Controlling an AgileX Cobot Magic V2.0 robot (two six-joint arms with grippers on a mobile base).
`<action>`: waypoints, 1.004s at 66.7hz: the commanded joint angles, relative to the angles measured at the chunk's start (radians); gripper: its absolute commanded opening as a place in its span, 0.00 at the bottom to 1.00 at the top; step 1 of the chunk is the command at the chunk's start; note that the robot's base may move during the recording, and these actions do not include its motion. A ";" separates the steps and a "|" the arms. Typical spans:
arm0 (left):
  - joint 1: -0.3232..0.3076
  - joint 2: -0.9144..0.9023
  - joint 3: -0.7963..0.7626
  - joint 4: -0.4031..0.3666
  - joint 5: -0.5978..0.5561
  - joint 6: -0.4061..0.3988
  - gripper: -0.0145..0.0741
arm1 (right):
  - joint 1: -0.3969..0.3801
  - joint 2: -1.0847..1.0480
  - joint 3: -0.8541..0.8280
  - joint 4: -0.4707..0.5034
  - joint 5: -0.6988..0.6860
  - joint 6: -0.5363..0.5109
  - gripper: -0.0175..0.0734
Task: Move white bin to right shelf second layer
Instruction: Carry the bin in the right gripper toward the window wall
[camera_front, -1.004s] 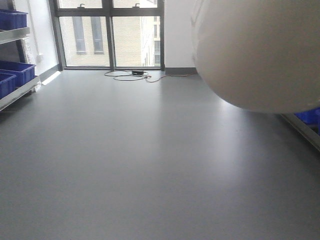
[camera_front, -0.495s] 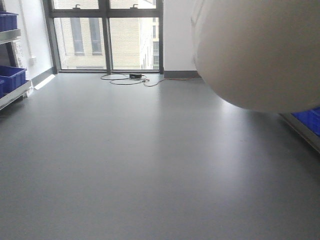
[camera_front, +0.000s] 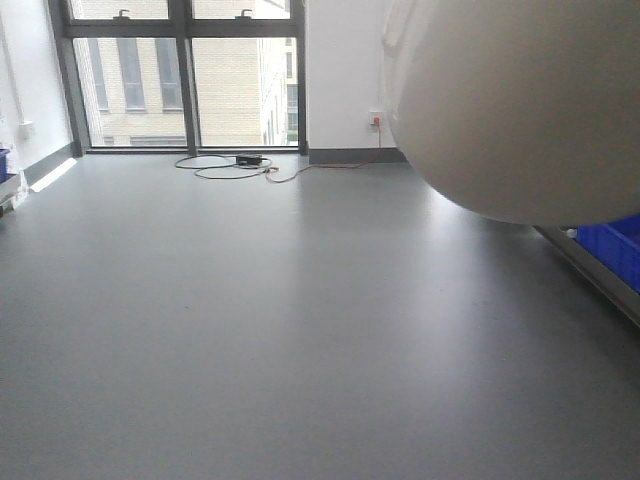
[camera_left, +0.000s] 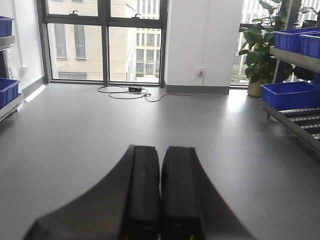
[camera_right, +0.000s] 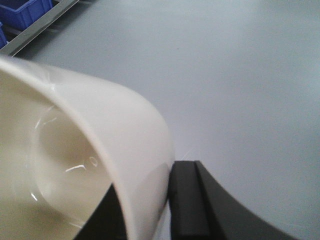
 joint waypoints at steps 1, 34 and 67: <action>-0.006 -0.003 0.037 -0.009 -0.086 -0.010 0.26 | -0.005 -0.006 -0.031 0.000 -0.092 -0.001 0.25; -0.006 -0.003 0.037 -0.009 -0.086 -0.010 0.26 | -0.005 -0.006 -0.031 0.000 -0.092 -0.001 0.25; -0.006 -0.003 0.037 -0.009 -0.086 -0.010 0.26 | -0.005 -0.006 -0.031 0.000 -0.092 -0.001 0.25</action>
